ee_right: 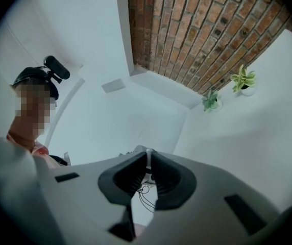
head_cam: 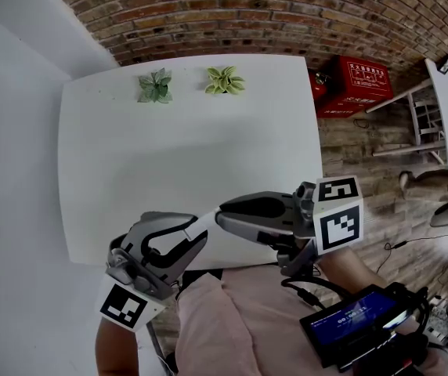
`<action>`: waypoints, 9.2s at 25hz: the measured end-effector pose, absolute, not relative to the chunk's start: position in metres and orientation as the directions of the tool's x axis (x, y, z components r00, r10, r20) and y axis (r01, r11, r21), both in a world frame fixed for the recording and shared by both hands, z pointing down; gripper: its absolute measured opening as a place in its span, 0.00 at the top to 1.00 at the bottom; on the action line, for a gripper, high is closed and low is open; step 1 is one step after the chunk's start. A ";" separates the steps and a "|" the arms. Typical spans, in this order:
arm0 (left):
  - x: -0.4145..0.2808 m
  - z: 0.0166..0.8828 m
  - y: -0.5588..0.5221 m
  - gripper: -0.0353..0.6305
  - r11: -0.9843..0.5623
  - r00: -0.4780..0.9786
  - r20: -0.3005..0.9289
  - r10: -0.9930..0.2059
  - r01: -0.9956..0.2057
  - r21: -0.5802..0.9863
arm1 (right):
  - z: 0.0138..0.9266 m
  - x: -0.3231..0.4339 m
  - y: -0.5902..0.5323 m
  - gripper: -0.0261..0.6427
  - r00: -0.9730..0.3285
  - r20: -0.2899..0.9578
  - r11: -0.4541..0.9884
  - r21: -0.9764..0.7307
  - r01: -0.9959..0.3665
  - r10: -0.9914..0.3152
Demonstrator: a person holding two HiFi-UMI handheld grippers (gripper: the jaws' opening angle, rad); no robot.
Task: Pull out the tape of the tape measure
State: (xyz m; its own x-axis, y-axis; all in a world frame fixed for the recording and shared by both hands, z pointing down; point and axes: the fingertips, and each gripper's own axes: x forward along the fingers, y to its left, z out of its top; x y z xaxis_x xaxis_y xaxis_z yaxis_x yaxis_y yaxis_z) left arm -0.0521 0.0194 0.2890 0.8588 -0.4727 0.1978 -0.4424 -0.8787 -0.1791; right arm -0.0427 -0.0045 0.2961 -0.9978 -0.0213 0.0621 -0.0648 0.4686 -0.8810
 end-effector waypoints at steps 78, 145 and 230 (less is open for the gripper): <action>-0.093 0.303 0.032 0.80 -0.897 0.863 0.247 -0.441 -0.420 -0.134 | 0.292 -0.001 -0.033 0.91 -0.984 0.105 0.505 -0.847 -0.165 -0.146; -0.133 0.320 0.041 0.80 -0.897 0.833 0.340 -0.437 -0.430 -0.101 | 0.282 0.038 -0.060 0.91 -0.961 0.120 0.526 -0.816 -0.239 -0.250; -0.167 0.347 0.052 0.80 -0.904 0.791 0.483 -0.375 -0.427 -0.002 | 0.315 0.061 -0.072 0.91 -0.924 0.223 0.460 -0.816 -0.351 -0.310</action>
State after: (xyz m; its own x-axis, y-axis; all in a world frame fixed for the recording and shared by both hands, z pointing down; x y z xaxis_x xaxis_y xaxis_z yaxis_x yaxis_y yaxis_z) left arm -0.1666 0.0520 0.3472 0.7912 -0.3749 0.4831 -0.4274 -0.9041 -0.0016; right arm 0.0611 -0.0718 0.3145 -0.9243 -0.3096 0.2231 -0.3509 0.4597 -0.8158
